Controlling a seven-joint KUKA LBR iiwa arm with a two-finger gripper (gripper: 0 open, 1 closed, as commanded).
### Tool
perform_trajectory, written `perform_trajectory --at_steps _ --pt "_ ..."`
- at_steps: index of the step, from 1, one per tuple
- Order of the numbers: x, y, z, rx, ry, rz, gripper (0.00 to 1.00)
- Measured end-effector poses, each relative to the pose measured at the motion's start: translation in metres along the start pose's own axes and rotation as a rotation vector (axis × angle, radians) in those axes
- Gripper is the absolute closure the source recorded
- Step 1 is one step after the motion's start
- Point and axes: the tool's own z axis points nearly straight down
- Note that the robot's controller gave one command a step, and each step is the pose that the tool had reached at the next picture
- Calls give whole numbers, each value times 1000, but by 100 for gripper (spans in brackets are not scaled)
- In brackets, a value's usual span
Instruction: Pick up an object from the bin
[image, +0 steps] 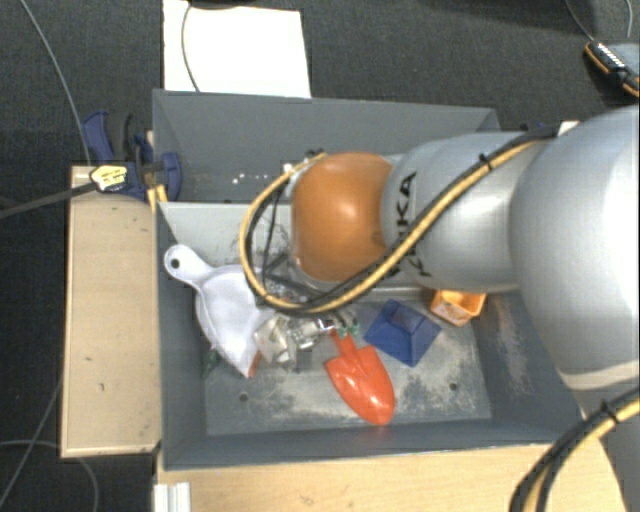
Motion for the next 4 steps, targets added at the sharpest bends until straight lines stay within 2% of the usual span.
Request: perform_trajectory --at_steps 1,2,3,4 --pt "-1 -33 -49 0 -11 17 0" --pt "-16 -42 8 -1 0 -290 0" --pt "-16 -35 10 2 -13 -291 0" --pt "-24 -35 25 4 -16 -194 100"
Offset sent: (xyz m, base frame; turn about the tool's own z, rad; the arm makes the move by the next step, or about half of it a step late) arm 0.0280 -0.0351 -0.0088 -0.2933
